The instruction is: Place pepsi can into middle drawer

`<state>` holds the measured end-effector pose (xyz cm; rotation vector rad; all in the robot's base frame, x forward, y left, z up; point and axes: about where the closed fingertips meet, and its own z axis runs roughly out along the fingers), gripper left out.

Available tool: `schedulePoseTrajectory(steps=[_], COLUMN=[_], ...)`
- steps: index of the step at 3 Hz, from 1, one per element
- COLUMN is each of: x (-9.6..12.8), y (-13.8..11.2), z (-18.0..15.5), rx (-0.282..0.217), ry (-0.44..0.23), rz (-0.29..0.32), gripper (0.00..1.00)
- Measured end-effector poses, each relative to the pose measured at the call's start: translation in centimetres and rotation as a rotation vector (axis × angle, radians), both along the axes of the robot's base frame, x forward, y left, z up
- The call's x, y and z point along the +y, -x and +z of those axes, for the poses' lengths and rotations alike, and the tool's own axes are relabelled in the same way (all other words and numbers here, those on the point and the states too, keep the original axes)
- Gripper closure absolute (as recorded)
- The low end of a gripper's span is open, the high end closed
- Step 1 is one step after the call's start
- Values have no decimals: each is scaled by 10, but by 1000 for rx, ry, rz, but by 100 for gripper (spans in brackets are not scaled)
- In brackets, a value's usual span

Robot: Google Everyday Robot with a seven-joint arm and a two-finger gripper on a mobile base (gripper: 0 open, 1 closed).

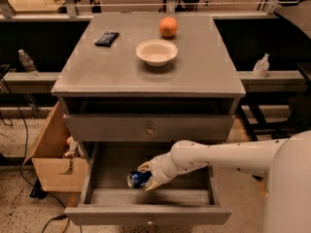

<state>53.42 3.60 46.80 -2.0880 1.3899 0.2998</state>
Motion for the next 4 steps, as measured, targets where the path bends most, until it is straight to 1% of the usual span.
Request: schedulePoseTrajectory(steps=[1,3,4], x=[0,1,-1], y=[-5,-1,1], z=[-17,-51,-61], rx=[24,99,133], ry=[4,55,95], rz=[-13,-2,-15], gripper=[100,100,82])
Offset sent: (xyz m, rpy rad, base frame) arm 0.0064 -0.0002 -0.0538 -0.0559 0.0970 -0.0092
